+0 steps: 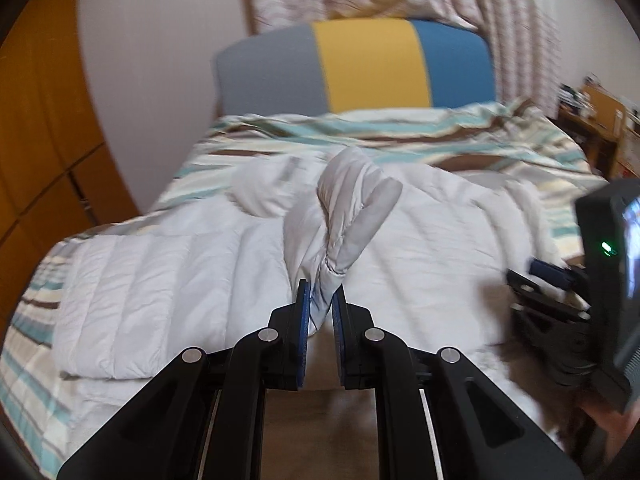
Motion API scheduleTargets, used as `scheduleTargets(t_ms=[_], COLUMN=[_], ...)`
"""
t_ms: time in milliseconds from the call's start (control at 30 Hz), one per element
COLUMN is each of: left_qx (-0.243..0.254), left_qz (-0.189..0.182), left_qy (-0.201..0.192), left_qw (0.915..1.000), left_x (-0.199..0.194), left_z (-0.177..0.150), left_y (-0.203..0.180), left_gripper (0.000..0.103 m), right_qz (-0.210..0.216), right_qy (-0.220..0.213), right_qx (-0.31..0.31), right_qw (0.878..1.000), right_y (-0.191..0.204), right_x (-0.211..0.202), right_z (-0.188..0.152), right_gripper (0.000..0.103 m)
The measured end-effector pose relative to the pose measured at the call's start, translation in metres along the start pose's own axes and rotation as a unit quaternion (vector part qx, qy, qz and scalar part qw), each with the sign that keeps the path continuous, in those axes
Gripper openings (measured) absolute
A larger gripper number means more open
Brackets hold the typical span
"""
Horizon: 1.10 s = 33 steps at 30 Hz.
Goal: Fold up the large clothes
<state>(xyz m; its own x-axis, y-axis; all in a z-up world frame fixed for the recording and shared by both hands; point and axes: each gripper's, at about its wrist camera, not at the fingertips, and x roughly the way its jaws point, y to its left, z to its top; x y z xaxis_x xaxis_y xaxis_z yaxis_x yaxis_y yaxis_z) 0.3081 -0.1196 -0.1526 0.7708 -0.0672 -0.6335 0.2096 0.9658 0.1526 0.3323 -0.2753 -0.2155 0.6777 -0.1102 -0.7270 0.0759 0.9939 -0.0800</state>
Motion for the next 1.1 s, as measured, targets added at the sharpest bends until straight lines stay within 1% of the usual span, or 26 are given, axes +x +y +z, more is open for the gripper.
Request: scheduleTargets(t_ms=[100, 167, 200, 267, 300, 333, 400, 433, 500, 567, 633, 667, 700, 733, 833, 867, 933, 1000, 1033, 1067, 1100], left_qx=[0.015, 0.023, 0.022, 0.009, 0.001, -0.016, -0.045, -0.052, -0.059, -0.079, -0.103, -0.119, -0.142, -0.156, -0.221, -0.248, -0.286, -0.310, -0.309, -0.297, -0.286], left_qz=[-0.030, -0.035, -0.040, -0.053, -0.061, -0.067, -0.079, -0.081, -0.088, -0.086, -0.068, -0.052, -0.031, -0.018, 0.027, 0.042, 0.050, 0.051, 0.053, 0.058, 0.063], left_qy=[0.033, 0.041, 0.043, 0.040, 0.040, 0.036, 0.009, 0.006, 0.015, 0.014, 0.005, -0.002, -0.009, -0.012, -0.012, -0.006, 0.006, 0.022, 0.026, 0.034, 0.039], left_qw=[0.9989, 0.9983, 0.9980, 0.9977, 0.9974, 0.9970, 0.9958, 0.9953, 0.9943, 0.9931, 0.9924, 0.9915, 0.9894, 0.9875, 0.9748, 0.9678, 0.9570, 0.9491, 0.9492, 0.9525, 0.9554], left_x=[0.016, 0.023, 0.024, 0.022, 0.019, 0.012, 0.000, -0.004, -0.011, -0.017, -0.023, -0.026, -0.028, -0.030, -0.028, -0.024, -0.017, -0.009, -0.006, -0.001, 0.002], left_z=[-0.004, -0.007, -0.007, -0.008, -0.008, -0.008, -0.007, -0.008, -0.008, -0.011, -0.012, -0.013, -0.013, -0.015, -0.019, -0.021, -0.026, -0.031, -0.032, -0.032, -0.033], left_y=[-0.014, -0.018, -0.018, -0.013, -0.009, -0.003, 0.006, 0.010, 0.019, 0.036, 0.058, 0.072, 0.091, 0.102, 0.154, 0.174, 0.197, 0.214, 0.217, 0.218, 0.218], left_gripper=[0.011, 0.015, 0.019, 0.040, 0.071, 0.095, 0.095, 0.095, 0.095, 0.095, 0.095, 0.095, 0.093, 0.088, 0.078, 0.076, 0.071, 0.071, 0.071, 0.071, 0.071], right_qz=[0.000, 0.000, 0.000, 0.000, 0.000, 0.000, 0.000, 0.000, -0.001, 0.001, 0.008, 0.012, 0.016, 0.028, 0.069, 0.079, 0.107, 0.129, 0.141, 0.145, 0.146], right_qy=[0.000, 0.000, 0.000, 0.000, 0.000, 0.000, -0.001, -0.001, -0.004, -0.008, -0.012, -0.013, -0.013, -0.016, -0.047, -0.058, -0.069, -0.059, -0.049, -0.041, -0.037], right_qx=[0.000, 0.000, 0.000, 0.000, 0.000, 0.000, 0.000, 0.000, 0.000, 0.001, 0.002, 0.004, 0.006, 0.012, 0.029, 0.029, 0.022, 0.011, 0.002, -0.006, -0.011], right_qw=[1.000, 1.000, 1.000, 1.000, 1.000, 1.000, 1.000, 1.000, 1.000, 1.000, 1.000, 1.000, 1.000, 0.999, 0.996, 0.995, 0.992, 0.990, 0.989, 0.989, 0.989], right_y=[0.000, 0.000, 0.000, 0.000, 0.000, 0.000, -0.001, 0.000, 0.000, 0.000, 0.000, -0.001, -0.001, -0.001, 0.008, 0.014, 0.035, 0.060, 0.076, 0.092, 0.099], right_x=[0.000, 0.000, 0.000, 0.000, -0.001, 0.000, -0.001, -0.001, -0.001, -0.003, -0.007, -0.009, -0.013, -0.019, -0.045, -0.052, -0.060, -0.056, -0.049, -0.041, -0.037], right_z=[-0.001, -0.001, -0.001, -0.001, -0.001, -0.001, -0.001, -0.001, -0.001, -0.001, 0.002, 0.003, 0.006, 0.011, 0.034, 0.042, 0.061, 0.075, 0.081, 0.086, 0.088], right_gripper=[0.030, 0.030, 0.030, 0.030, 0.030, 0.030, 0.030, 0.030, 0.030, 0.031, 0.032, 0.032, 0.032, 0.032, 0.032, 0.034, 0.035, 0.035, 0.034, 0.033, 0.033])
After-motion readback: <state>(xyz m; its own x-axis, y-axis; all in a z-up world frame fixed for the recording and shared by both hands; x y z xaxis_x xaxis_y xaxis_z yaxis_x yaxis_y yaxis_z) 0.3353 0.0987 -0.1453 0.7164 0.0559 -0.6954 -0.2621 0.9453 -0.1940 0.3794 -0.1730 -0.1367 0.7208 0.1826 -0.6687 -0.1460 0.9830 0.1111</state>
